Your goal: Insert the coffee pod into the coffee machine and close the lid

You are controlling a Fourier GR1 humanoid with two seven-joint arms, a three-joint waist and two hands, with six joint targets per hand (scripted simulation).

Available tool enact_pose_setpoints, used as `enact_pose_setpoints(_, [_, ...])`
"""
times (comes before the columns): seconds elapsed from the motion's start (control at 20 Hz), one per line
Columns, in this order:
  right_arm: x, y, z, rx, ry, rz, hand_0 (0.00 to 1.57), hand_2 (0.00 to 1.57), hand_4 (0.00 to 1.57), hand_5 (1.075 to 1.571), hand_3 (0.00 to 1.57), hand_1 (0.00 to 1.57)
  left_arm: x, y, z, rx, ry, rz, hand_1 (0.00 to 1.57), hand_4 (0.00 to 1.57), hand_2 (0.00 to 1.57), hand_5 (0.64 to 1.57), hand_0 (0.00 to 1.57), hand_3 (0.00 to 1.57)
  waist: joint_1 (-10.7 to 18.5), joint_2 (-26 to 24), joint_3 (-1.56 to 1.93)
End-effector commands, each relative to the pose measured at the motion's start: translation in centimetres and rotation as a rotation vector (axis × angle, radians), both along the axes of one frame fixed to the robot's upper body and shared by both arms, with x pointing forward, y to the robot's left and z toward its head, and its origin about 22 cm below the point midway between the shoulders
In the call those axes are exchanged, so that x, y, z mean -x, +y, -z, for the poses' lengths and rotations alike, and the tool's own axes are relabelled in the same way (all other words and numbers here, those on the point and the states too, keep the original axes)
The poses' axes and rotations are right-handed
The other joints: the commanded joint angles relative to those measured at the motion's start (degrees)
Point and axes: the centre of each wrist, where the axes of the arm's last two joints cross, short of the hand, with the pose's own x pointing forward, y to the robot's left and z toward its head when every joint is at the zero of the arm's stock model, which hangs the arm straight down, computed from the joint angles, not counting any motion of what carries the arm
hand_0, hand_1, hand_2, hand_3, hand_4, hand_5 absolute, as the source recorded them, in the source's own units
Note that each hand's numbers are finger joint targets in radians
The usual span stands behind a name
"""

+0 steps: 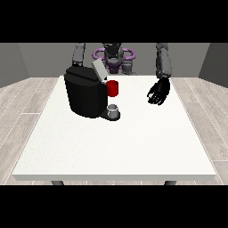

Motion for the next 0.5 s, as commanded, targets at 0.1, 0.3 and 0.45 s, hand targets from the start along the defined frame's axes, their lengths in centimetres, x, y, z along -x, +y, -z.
enact_pose_setpoints(0.1, [0.1,-1.3,1.2,-0.001,0.006,-0.003,0.00,0.00,0.00,1.571,0.00,0.00,0.6,0.9,1.8,-0.135,0.084,0.020,0.91,0.33,1.04,1.571,0.91,0.89,-0.3,0.1,-0.01])
enact_pose_setpoints(0.3, [-0.2,-0.9,1.8,-0.051,0.022,0.004,0.00,0.00,0.00,1.571,0.00,0.00,0.5,1.2,2.1,-0.190,0.150,0.030,0.79,0.39,0.96,1.571,0.79,0.85,0.6,-1.0,0.00])
enact_pose_setpoints(0.45, [0.4,-1.4,3.1,-0.036,0.094,0.022,0.00,0.00,0.00,1.571,0.00,0.00,0.0,-1.8,3.8,-0.183,0.188,0.057,0.79,0.40,0.98,1.571,0.79,0.87,0.3,-4.0,0.00])
